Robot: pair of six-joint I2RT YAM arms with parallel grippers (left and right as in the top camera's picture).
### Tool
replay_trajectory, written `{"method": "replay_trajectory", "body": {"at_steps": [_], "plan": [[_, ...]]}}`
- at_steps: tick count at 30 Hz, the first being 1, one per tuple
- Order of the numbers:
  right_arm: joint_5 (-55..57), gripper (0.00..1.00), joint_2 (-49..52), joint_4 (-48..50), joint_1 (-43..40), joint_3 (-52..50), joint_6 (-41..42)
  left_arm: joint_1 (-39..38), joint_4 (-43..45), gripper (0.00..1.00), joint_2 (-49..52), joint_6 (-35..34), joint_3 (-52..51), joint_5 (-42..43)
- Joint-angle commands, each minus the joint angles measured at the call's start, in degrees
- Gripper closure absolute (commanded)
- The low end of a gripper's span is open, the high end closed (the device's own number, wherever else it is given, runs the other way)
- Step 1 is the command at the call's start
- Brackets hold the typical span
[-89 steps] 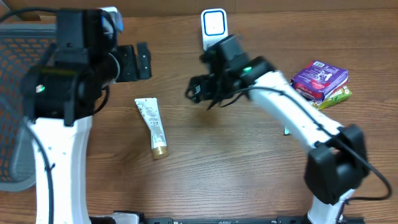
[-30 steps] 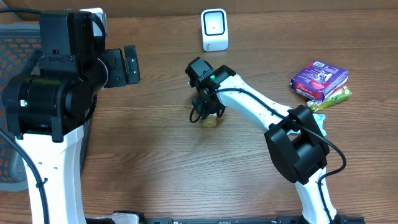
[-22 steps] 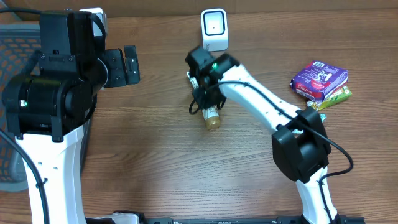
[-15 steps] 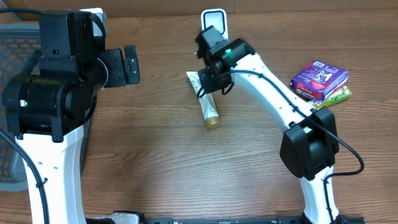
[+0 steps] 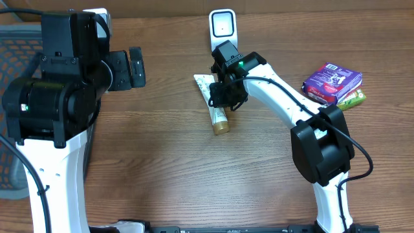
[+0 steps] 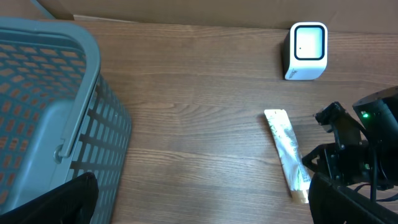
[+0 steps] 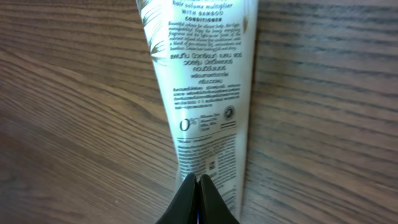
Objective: Scan the item barcode
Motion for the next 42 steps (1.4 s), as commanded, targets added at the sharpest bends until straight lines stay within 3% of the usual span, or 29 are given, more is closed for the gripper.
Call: {"method": "replay_trajectory", "body": {"at_steps": [1, 13, 23, 29, 37, 42], "plan": [[-1.97, 0.96, -1.64, 0.68, 0.02, -0.48, 1.38, 0.33, 0.2, 0.0, 0.31, 0.66, 0.35, -0.72], [-1.88, 0.96, -1.2, 3.45, 0.61, -3.06, 1.81, 0.33, 0.2, 0.0, 0.31, 0.68, 0.35, -0.72], [-1.95, 0.96, -1.16, 12.55, 4.02, -12.96, 9.05, 0.33, 0.2, 0.01, 0.31, 0.68, 0.35, -0.72], [-1.49, 0.96, -1.42, 12.07, 2.89, -10.36, 8.98, 0.33, 0.2, 0.0, 0.31, 0.66, 0.35, -0.72], [-2.45, 0.96, -3.63, 4.52, -0.52, -3.48, 6.75, 0.33, 0.2, 0.0, 0.31, 0.68, 0.35, -0.72], [-3.63, 0.96, -4.0, 6.19, 0.15, -1.31, 5.79, 0.33, 0.2, 0.0, 0.31, 0.66, 0.35, -0.72]]}}
